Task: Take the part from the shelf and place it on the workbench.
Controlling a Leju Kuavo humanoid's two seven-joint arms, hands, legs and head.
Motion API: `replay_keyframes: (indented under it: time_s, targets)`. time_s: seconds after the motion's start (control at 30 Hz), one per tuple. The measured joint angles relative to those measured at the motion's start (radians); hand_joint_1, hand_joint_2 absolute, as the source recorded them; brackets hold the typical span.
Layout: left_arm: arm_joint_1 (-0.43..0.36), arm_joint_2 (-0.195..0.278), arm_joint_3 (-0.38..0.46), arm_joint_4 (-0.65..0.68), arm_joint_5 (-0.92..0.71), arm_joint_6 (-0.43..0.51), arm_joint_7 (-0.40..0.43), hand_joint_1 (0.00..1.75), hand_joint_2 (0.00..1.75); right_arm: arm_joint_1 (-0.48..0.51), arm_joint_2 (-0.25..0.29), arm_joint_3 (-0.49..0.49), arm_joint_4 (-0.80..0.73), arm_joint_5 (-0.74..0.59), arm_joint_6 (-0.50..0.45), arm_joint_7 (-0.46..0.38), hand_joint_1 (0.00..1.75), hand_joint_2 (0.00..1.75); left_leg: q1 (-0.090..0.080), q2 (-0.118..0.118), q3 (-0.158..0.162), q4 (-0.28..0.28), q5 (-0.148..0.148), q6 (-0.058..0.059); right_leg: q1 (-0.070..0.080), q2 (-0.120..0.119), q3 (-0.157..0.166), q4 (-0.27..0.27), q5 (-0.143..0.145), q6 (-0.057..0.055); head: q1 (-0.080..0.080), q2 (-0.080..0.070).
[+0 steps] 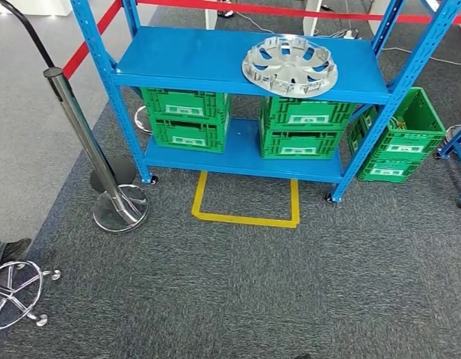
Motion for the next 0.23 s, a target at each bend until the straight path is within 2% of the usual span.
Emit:
replay_keyframes:
  time_s: [0.03, 0.07, 0.1, 0.23]
  targets:
    - [0.0, 0.0, 0.0, 0.0, 0.0, 0.0, 0.0, 0.0, 0.0, -0.001, 0.0, -0.001, 0.0, 0.0, 0.0, 0.0, 0.0, 0.0, -0.002, 0.0, 0.009, 0.001, -0.008, -0.004, 0.002, 0.0, 0.027, -0.066, 0.035, -0.004, 0.001, 0.0]
    - [0.0, 0.0, 0.0, 0.0, 0.0, 0.0, 0.0, 0.0, 0.0, -0.002, 0.0, -0.002, 0.0, 0.0, 0.0, 0.0, 0.0, 0.0, -0.004, 0.0, 0.015, 0.002, -0.015, -0.009, 0.003, 0.0, 0.049, -0.114, 0.054, -0.009, 0.001, 0.0]
    - [-0.001, 0.0, 0.0, 0.0, 0.0, 0.0, 0.0, 0.0, 0.0, -0.003, 0.0, -0.003, 0.0, 0.0, 0.0, 0.0, 0.0, 0.0, -0.005, 0.001, 0.018, 0.002, -0.019, -0.015, 0.005, 0.0, 0.063, -0.139, 0.059, -0.013, 0.001, 0.0]
    - [-0.002, 0.001, -0.001, 0.0, 0.0, 0.001, 0.0, 0.0, 0.0, 0.0, 0.0, -0.005, 0.0, 0.002, -0.001, 0.0, 0.0, 0.0, -0.002, 0.002, 0.024, -0.001, -0.028, -0.033, 0.006, 0.002, 0.074, -0.15, 0.052, -0.03, 0.0, 0.0]
